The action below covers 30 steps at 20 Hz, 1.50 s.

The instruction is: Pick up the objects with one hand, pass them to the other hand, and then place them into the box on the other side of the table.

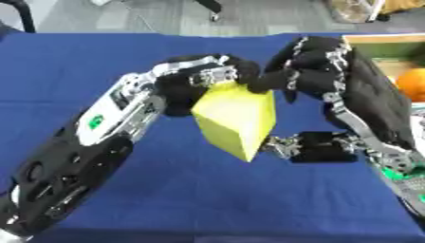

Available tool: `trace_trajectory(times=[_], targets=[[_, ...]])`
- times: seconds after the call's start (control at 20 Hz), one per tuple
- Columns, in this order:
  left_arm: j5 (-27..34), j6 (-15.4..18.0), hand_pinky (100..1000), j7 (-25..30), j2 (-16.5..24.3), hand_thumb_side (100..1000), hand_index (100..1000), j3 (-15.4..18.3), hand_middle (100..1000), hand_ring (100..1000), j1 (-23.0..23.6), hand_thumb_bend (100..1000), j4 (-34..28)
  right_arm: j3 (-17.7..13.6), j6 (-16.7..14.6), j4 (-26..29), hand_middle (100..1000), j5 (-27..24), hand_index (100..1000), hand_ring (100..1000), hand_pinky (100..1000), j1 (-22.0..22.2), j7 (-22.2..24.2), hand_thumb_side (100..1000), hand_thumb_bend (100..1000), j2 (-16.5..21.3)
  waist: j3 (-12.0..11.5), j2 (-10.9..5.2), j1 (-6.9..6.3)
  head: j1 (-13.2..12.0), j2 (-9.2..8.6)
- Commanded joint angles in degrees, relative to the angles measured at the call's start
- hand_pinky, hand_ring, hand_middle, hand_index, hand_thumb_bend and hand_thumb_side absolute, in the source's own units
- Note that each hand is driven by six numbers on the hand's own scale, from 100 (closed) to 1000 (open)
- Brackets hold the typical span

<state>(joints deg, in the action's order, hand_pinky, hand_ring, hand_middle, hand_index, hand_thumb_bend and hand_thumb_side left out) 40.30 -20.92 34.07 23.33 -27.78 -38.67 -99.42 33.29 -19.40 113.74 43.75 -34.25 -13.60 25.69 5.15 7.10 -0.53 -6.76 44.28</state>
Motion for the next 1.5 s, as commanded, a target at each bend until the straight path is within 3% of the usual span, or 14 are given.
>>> trace_trajectory(times=[0.05, 0.35, 0.55, 0.75, 0.9, 1.1, 1.15, 1.2, 1.3, 1.5], targets=[[-0.22, -0.27, 752, 0.30, 0.66, 480, 514, -0.59, 466, 517, -0.47, 100, -0.02, -1.48, 1.18, 0.86, 257, -1.23, 401, 553, 559, -1.04, -2.66, 100, 412, 0.69, 0.06, -1.11, 0.46, -0.16, -0.16], [-0.67, -0.12, 763, 0.08, 0.71, 475, 551, -0.40, 503, 545, -0.65, 100, 0.74, -1.35, 1.47, 0.86, 244, -2.11, 336, 544, 552, -0.95, -4.47, 100, 379, 0.77, 0.12, -1.14, 0.45, -0.13, -0.16], [-1.59, 1.42, 786, -0.43, 1.17, 583, 635, 0.73, 590, 630, -1.31, 113, 0.83, -1.27, 0.98, 0.86, 240, -2.81, 330, 550, 558, -0.89, -4.44, 100, 377, 0.94, 0.27, -1.22, 0.47, -0.05, -0.16], [-2.87, 4.45, 824, -0.33, 2.53, 716, 715, 2.50, 691, 719, -3.42, 373, 0.46, -1.31, 0.34, 0.86, 263, -3.12, 332, 552, 562, -0.77, -4.35, 100, 378, 1.08, 0.37, -1.49, 0.48, 0.07, -0.16], [-5.47, 7.36, 844, 0.51, 4.33, 776, 743, 3.97, 746, 762, -5.69, 450, 1.61, -1.31, -0.01, 0.86, 263, -3.12, 332, 556, 569, -0.69, -4.18, 100, 374, 1.15, 0.45, -1.73, 0.53, 0.13, -0.16], [-9.48, 12.11, 852, 0.98, 6.52, 793, 752, 7.09, 755, 769, -8.24, 470, 4.74, -1.52, -0.33, 0.86, 263, -3.21, 328, 556, 571, -0.62, -4.23, 100, 373, 1.33, 0.58, -1.83, 0.62, 0.35, -0.16], [-10.93, 13.39, 852, 0.90, 7.14, 795, 753, 7.98, 755, 768, -8.90, 467, 5.59, -1.67, -0.21, 0.86, 265, -3.34, 326, 556, 571, -0.60, -4.32, 100, 332, 1.44, 0.60, -1.83, 0.64, 0.49, -0.16], [-12.55, 14.64, 852, 0.77, 7.47, 795, 754, 8.73, 753, 768, -9.32, 467, 6.49, -1.80, -0.11, 0.86, 264, -3.51, 326, 556, 571, -0.65, -4.44, 100, 372, 1.55, 0.63, -1.80, 0.66, 0.58, -0.16], [-14.29, 16.40, 849, -0.07, 8.08, 794, 751, 10.47, 745, 760, -9.99, 461, 8.73, -2.15, 0.38, 0.86, 263, -4.33, 318, 554, 568, -0.76, -4.79, 100, 367, 2.01, 0.66, -1.76, 0.73, 0.79, -0.16], [-16.24, 18.49, 841, -3.45, 9.41, 798, 743, 14.07, 729, 744, -9.52, 449, 12.87, -3.41, 4.28, 0.86, 255, -10.08, 297, 550, 553, -0.53, -4.75, 100, 355, 4.35, 0.64, -1.69, 0.84, 1.52, -0.16]])
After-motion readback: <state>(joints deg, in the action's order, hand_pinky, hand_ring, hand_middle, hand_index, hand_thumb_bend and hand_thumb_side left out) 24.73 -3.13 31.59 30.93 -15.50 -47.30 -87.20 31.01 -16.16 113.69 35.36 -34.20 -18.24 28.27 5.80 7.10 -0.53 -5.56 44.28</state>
